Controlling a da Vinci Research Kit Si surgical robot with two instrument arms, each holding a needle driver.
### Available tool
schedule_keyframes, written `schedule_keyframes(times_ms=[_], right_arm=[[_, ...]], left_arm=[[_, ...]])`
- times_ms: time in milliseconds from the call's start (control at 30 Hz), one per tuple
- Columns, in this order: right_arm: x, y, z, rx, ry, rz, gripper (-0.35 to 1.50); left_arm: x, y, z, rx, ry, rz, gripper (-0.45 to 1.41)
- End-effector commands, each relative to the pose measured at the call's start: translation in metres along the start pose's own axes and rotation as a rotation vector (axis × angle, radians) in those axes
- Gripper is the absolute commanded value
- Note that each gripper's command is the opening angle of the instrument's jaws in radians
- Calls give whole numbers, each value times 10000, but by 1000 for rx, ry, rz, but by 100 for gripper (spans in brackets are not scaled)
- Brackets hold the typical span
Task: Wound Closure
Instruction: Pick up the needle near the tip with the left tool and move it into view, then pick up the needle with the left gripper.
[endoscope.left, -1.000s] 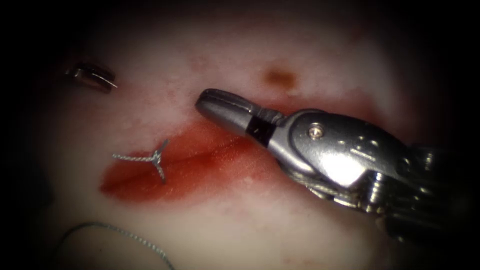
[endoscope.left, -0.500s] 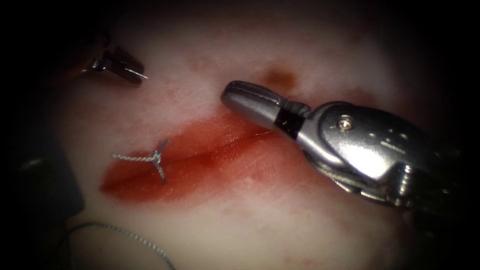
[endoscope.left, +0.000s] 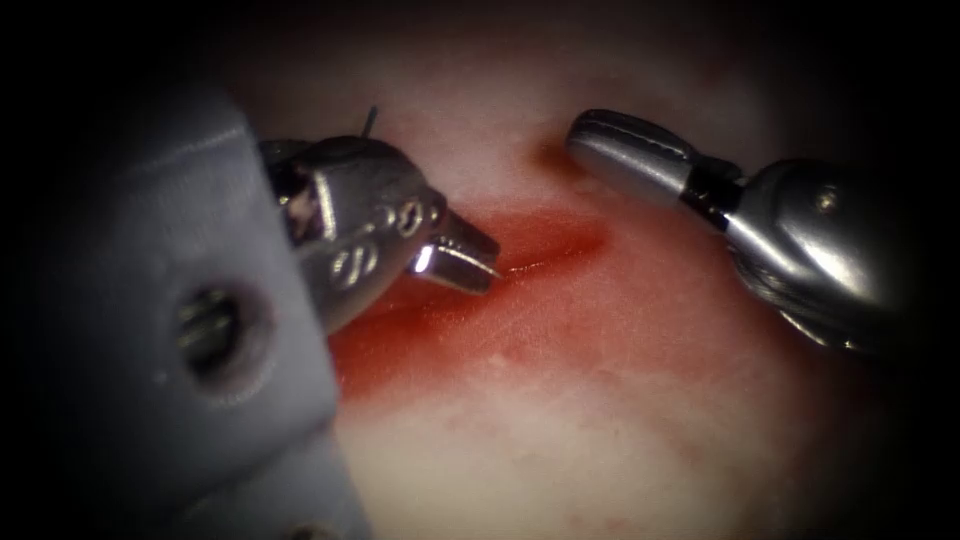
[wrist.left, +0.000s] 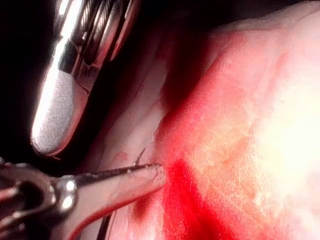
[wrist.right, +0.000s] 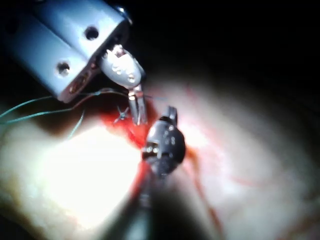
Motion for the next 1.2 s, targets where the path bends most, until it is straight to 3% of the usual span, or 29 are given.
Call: schedule_keyframes(times_ms=[33,100,233,367,533,700,733,767,867,933,1000,1067,1100,1167,1200], right_arm=[[7,-4,13,1,7,-1,-30],[6,-5,13,0,8,-2,-28],[6,-4,13,1,8,-8,-25],[6,-5,13,0,8,-8,-23],[5,-5,14,-1,9,-9,-23],[4,-6,14,-2,9,-9,-20],[4,-7,14,-3,9,-9,-21],[4,-7,14,-3,9,-9,-21],[4,-7,15,-5,9,-10,-20],[4,-9,15,-6,9,-10,-18],[4,-9,15,-7,9,-10,-16],[4,-10,16,-8,9,-10,-16],[4,-10,16,-8,9,-10,-16],[3,-10,16,-8,10,-10,-13],[3,-10,16,-8,10,-10,-11]], left_arm=[[-3,11,-4,-8,-3,2,-45],[-3,8,1,-5,-7,15,-45],[4,9,8,-33,-100,-3,88],[7,13,4,-27,-137,14,106],[5,17,-2,-32,-186,-33,121],[4,21,-30,-49,-288,-221,106],[5,21,-49,-3,-296,-438,98],[5,21,-49,-3,-296,-438,98],[10,17,-72,43,-294,-639,101],[19,9,-87,61,-292,-706,103],[30,-2,-99,86,-276,-820,94],[39,-11,-103,121,-221,-962,86],[45,-17,-103,166,-160,-1093,74],[52,-24,-98,213,-78,-1283,71],[61,-34,-90,258,-22,-1482,71]])
